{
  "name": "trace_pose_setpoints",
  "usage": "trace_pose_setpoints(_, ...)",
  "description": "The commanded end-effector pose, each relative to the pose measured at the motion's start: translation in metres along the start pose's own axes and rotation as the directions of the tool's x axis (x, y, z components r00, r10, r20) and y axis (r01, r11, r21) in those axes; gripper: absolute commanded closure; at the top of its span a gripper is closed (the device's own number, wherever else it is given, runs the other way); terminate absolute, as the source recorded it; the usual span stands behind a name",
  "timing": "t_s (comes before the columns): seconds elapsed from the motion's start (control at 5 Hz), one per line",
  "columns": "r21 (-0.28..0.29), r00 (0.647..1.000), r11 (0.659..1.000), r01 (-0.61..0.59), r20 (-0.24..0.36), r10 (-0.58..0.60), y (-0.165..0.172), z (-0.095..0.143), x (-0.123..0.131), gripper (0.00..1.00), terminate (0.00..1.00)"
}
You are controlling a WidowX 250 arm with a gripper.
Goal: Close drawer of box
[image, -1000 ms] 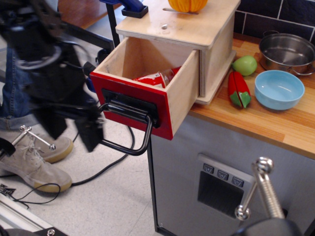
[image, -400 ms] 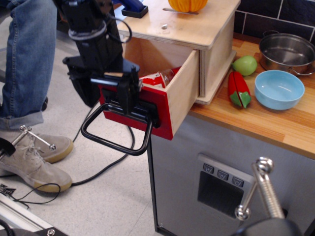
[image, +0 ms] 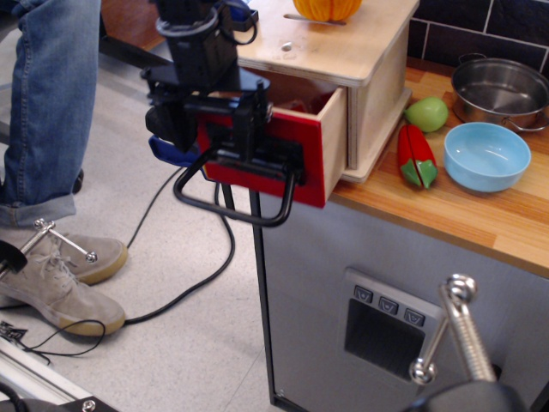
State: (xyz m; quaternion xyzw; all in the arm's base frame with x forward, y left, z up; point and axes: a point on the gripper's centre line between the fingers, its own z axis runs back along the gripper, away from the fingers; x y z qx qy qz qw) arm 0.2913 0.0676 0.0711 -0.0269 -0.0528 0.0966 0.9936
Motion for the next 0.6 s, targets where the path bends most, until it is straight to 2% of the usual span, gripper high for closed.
trace_pose_setpoints(0.0, -0.007, 0.990, 1.000, -0.024, 0.142, 0.025, 0.002, 0.022, 0.057, 0.00, 0.00)
trace_pose_setpoints(0.2, -0.033, 0.987, 0.997, -0.073, 0.144, 0.077, 0.002, 0.022, 0.069, 0.00, 0.00)
trace_pose_setpoints(0.4, -0.013, 0.994, 1.000, -0.023, 0.109, 0.024, 0.002, 0.022, 0.065, 0.00, 1.00)
